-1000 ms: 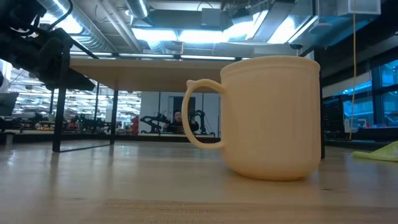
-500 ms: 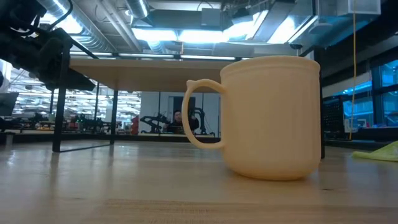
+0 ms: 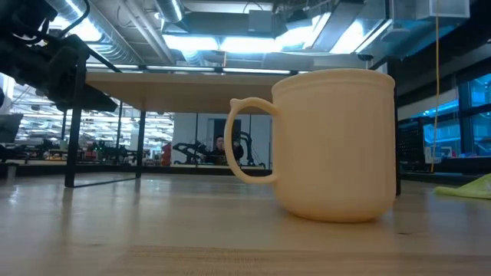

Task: Stack small to large cups/mugs on shelf
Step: Adjust the shelf

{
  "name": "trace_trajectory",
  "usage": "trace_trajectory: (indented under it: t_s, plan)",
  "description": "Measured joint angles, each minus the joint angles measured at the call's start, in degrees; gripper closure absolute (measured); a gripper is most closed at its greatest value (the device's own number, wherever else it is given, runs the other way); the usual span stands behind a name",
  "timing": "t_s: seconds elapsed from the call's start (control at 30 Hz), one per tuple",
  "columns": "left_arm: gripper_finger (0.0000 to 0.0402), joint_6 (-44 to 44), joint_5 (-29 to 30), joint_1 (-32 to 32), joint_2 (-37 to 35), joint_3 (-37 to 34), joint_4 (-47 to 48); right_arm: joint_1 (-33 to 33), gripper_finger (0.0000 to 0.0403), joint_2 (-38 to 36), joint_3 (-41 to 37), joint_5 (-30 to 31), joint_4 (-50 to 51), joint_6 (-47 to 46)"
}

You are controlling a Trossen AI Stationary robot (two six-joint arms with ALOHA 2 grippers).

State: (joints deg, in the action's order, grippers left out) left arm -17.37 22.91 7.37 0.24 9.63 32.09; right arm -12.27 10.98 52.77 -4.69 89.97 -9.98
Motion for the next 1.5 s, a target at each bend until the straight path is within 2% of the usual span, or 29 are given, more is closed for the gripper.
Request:
trace_trajectory:
  t_s: [0.67, 0.83, 1.5]
  plan:
    - [0.0339, 0.00, -0.01, -0.01, 0.01, 0.00, 0.01, 0.00, 0.0302, 0.00, 0.00, 0.00, -1.11, -1.72]
    - [0.0339, 0.00, -0.02, -0.02, -0.01, 0.00, -0.01, 0.00, 0.0302, 0.00, 0.00, 1.00, -1.06, 6.08]
    - [0.0339, 0.24, 0.06, -0.01, 0.01, 0.00, -0.02, 0.00, 0.0302, 0.00, 0.02, 1.03, -1.09, 4.46]
